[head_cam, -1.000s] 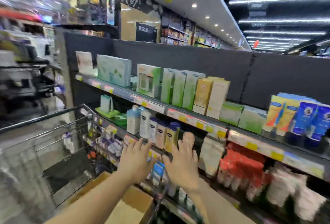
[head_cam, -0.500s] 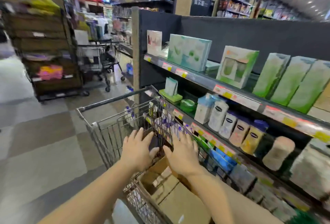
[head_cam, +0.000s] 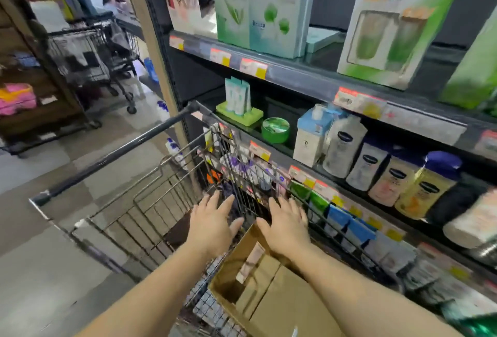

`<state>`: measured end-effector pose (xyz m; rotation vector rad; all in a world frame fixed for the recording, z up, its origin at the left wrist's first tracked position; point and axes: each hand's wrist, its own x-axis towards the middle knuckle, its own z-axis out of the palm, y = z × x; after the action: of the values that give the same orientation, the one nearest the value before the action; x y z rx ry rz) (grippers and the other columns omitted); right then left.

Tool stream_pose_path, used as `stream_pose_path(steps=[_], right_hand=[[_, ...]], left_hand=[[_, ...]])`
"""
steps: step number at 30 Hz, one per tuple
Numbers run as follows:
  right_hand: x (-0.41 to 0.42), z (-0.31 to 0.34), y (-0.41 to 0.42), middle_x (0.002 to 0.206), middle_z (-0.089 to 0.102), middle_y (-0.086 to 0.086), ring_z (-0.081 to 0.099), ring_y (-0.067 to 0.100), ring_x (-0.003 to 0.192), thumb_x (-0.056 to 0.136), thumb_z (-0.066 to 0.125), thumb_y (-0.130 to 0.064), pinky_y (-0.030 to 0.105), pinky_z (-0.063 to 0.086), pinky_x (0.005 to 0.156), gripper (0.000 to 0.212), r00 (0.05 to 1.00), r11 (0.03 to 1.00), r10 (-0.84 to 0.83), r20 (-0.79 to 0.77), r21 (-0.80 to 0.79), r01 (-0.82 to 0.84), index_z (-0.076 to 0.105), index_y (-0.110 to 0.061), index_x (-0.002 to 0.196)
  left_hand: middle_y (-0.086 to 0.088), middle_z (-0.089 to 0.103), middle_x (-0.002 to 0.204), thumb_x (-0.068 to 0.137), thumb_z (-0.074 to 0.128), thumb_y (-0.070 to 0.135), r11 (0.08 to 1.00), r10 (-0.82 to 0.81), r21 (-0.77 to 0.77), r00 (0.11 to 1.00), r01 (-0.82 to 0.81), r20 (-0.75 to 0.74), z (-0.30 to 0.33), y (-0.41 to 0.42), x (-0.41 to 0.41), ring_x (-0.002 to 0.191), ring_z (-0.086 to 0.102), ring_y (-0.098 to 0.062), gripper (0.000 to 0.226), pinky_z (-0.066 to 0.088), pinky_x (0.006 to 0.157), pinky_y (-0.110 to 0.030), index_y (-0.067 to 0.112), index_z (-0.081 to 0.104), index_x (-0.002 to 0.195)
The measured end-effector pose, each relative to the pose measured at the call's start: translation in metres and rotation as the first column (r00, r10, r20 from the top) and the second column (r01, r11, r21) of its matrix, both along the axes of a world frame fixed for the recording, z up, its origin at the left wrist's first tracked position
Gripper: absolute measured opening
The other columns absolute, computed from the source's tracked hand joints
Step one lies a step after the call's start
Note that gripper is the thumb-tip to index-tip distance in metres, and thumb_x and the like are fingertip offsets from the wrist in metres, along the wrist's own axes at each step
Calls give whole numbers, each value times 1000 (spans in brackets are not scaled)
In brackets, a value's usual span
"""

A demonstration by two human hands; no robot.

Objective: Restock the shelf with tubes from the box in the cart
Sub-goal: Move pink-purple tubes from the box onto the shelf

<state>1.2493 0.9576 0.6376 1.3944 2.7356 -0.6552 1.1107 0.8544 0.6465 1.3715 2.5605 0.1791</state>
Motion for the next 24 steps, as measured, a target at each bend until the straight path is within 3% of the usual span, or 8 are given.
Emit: stream_pose_path(steps=[8,13,18,21,24], right_hand=[[-33,-64,25,161,14,1,3,22,149,96,37,-54,42,2,120,65,983,975,-160,95,-142,172,19,-27,153],[-41,-117,25,161,15,-2,5,20,149,97,37,-53,41,5,120,63,933,905,-317,172,-238,352,18,-30,153],[-49,-198,9,159,22,-4,13,22,148,97,41,-52,45,13,121,62,855,806,-437,279,-301,510,23,-30,151],[-55,-246,4,159,22,0,18,26,146,96,43,-51,44,16,118,66,851,793,-426,308,-326,515,19,-26,152],[-67,-290,7,157,26,3,18,28,146,96,42,-53,44,17,118,65,840,745,-447,308,-391,540,23,-24,151]], left_hand=[[-1,12,162,94,35,60,984,-167,-54,984,170,53,-74,52,-46,149,6,-25,67,11,120,-45,34,13,153],[-3,26,158,90,38,60,945,-325,-6,939,328,115,-139,67,-73,146,20,-25,74,20,119,-40,29,13,153],[-2,18,160,94,51,47,928,-340,-52,895,369,290,-214,52,-80,147,15,-21,81,13,118,-32,26,1,154],[-1,22,159,89,55,50,930,-325,-56,885,363,333,-262,41,-89,146,18,-22,88,16,119,-34,29,-1,153],[6,11,161,84,46,57,920,-335,-79,874,384,352,-303,28,-101,148,6,-14,89,12,121,-35,36,-10,150]])
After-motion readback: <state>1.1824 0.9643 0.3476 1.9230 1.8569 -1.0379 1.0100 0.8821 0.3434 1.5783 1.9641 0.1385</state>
